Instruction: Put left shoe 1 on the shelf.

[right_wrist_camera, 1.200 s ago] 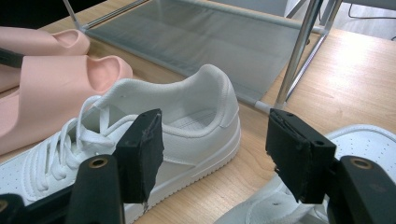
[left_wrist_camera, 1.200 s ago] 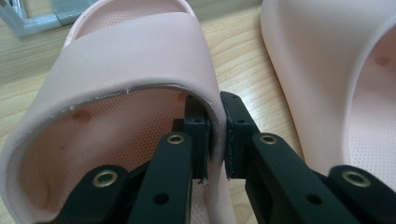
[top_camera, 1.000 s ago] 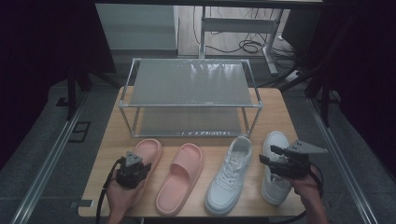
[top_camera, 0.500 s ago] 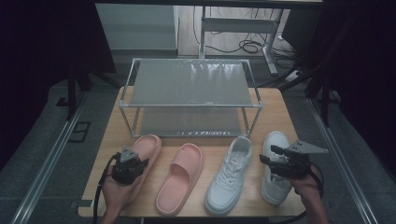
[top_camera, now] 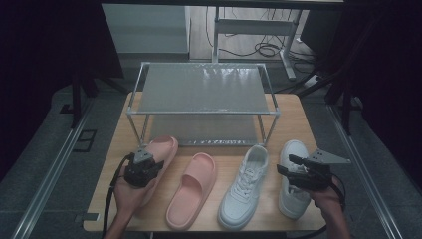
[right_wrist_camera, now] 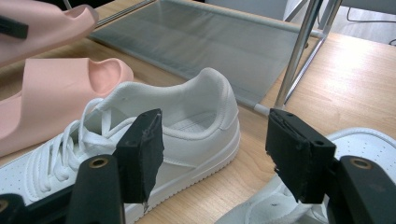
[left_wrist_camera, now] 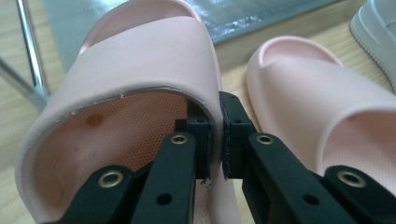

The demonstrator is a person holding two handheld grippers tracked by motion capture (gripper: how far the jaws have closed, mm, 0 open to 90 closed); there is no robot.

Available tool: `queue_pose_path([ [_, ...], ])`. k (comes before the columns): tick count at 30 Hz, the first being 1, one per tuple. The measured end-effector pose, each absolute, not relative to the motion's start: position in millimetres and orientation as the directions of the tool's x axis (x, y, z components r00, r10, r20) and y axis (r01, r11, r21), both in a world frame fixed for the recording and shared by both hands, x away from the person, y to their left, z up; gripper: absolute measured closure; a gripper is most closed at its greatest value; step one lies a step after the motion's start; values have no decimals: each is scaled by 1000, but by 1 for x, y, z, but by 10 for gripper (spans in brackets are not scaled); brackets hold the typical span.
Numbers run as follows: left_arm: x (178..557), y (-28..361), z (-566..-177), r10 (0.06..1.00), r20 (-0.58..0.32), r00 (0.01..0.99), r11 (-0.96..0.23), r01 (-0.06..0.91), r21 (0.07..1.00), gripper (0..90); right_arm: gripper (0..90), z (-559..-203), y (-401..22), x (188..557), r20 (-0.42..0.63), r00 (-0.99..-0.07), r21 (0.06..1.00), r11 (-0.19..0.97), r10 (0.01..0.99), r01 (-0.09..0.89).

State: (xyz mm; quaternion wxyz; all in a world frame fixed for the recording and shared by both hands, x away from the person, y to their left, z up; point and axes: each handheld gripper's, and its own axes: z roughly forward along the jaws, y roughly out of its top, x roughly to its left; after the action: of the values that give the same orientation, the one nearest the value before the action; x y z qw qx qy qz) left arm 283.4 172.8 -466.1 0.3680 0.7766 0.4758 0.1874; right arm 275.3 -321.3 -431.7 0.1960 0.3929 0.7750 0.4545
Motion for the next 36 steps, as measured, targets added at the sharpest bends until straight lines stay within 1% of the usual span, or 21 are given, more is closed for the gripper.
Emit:
queue_pose_path([
  [4, 291, 167, -462, 870, -49, 491, -291, 591, 752, 844, 375, -432, -322, 276, 53, -613, 859, 276, 788, 430],
  [7, 299, 158, -458, 865, -19, 502, -313, 567, 762, 845, 375, -432, -322, 276, 53, -613, 860, 276, 789, 430],
  [14, 334, 136, -457, 841, -1, 541, -354, 552, 755, 844, 376, -433, -323, 277, 58, -610, 859, 273, 790, 434],
  [17, 341, 133, -460, 841, -14, 541, -344, 554, 758, 843, 376, -434, -324, 277, 57, -609, 858, 273, 791, 435],
  [20, 356, 125, -466, 844, -1, 537, -356, 561, 748, 844, 376, -434, -325, 278, 58, -609, 855, 275, 791, 439],
  [36, 391, 101, -470, 849, 40, 528, -381, 557, 738, 844, 376, -436, -325, 279, 61, -606, 854, 273, 793, 443],
])
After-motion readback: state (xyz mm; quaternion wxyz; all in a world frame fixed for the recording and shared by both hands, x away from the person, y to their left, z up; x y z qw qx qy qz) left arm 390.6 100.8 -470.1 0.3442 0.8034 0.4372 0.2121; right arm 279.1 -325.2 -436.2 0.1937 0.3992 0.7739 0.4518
